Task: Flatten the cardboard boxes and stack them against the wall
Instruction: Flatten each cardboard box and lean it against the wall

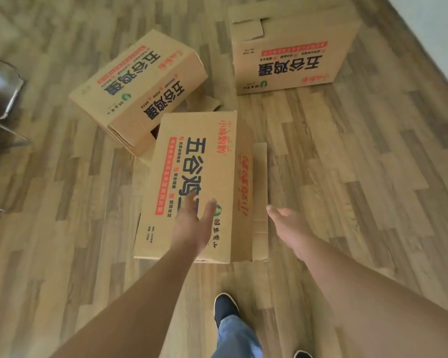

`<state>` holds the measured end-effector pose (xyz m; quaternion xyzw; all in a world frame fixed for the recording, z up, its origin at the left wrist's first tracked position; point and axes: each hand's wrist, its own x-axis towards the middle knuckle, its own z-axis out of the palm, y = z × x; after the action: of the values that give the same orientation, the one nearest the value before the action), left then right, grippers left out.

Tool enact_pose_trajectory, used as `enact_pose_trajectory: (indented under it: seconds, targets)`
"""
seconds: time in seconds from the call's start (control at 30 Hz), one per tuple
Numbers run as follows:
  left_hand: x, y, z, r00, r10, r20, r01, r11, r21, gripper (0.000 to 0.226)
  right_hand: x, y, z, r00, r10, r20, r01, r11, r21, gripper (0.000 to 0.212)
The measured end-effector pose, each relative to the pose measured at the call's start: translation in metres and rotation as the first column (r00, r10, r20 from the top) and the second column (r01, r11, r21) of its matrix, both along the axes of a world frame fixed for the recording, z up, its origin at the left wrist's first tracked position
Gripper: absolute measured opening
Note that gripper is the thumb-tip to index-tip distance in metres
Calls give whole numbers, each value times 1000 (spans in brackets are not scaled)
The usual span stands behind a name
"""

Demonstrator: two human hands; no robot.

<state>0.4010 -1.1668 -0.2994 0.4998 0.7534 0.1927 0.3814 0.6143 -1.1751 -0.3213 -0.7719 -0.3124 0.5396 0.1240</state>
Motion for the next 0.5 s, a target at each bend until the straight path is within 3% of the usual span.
enact_pose_trajectory:
  seconds: [0.37,0.5]
  targets:
    - [-7,64,-161,1000,12,-26,-15,993,-114,75,-42,55,-174,989,-140,-36,131,972,-197,66]
    - [-4,69,-203,984,-68,-162,50,992,-113,93,-52,68,-225,968,-226,-106,193,947,-258,80]
